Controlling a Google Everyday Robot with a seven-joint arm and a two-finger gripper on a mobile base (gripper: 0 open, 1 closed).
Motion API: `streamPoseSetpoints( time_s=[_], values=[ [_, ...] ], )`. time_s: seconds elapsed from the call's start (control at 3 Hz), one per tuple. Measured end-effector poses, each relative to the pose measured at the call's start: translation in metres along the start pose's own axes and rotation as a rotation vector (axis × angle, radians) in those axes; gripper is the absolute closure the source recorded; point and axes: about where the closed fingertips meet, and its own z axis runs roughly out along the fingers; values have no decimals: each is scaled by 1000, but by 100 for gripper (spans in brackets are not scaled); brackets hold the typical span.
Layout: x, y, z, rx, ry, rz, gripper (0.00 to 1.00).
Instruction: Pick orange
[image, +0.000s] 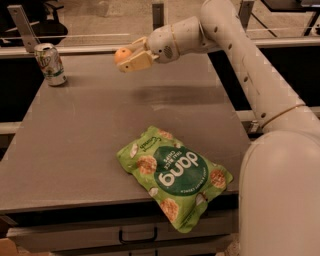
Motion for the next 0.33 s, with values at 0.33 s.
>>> streamPoseSetpoints(
  time_s=[0.33],
  values=[
    [-2, 6, 1, -25, -2, -2, 100]
  ],
)
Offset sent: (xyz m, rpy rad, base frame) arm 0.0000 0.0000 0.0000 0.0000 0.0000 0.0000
